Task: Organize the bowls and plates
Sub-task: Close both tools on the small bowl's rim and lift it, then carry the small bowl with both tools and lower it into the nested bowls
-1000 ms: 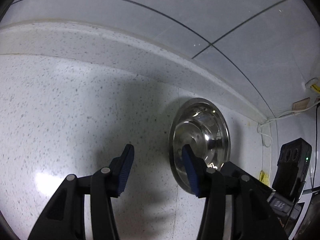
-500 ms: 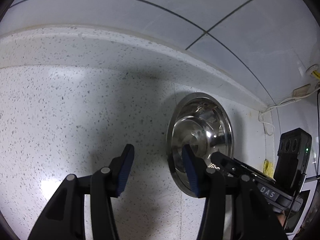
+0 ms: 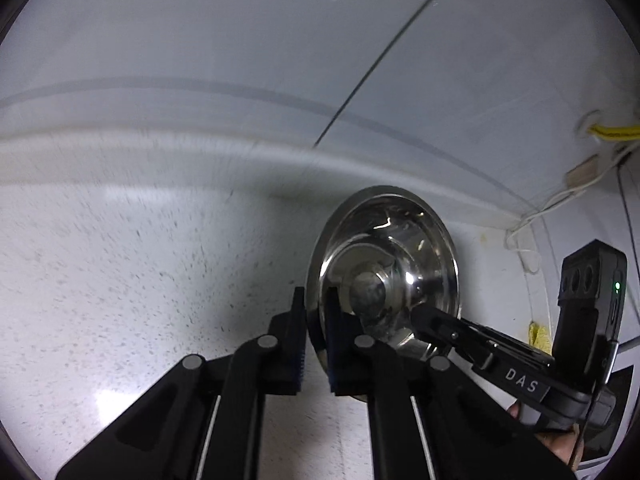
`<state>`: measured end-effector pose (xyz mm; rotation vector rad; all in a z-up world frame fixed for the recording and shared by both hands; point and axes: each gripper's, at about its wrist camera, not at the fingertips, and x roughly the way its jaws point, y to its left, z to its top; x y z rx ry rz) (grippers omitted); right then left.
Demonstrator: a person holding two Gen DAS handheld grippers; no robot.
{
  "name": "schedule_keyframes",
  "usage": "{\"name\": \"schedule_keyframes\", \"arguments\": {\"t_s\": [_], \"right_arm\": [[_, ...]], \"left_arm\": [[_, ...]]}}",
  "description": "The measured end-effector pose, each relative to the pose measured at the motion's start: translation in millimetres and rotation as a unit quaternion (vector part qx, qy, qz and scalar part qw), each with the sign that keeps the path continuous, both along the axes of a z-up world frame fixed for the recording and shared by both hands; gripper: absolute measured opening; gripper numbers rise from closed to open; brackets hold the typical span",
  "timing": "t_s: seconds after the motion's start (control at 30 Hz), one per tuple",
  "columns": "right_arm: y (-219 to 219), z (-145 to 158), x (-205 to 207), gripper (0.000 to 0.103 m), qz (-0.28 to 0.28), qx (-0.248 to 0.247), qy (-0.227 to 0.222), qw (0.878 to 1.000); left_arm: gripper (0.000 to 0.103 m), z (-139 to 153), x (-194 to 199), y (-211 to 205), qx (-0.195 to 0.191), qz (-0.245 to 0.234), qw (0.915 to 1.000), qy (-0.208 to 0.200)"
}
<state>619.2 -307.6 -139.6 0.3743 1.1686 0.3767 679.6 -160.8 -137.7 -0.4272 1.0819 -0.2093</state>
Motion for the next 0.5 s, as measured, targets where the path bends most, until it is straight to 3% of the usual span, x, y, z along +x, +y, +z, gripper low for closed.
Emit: {"name": "schedule_keyframes", "arguments": {"t_s": [0.2,0.3,0.5], "right_arm": [[-16,62,-32,0.010,-0.007,0.011,-0.054,0.998],[-30,90,-56,0.010,-0.002,0.009,-0.076,0.997],[-44,126,-129,0.011,0.007,0.004,-0.103,0.995]], "left_arm": [[0.008,61,-39,-8,-0.002,-0.014,0.9978,-0.065],[0.008,90,-69,-10,0.020,-0.024,0.9947,-0.098],[0.009,124,-136,-22,0.039,-0.049,0.9904,-0.123]]}}
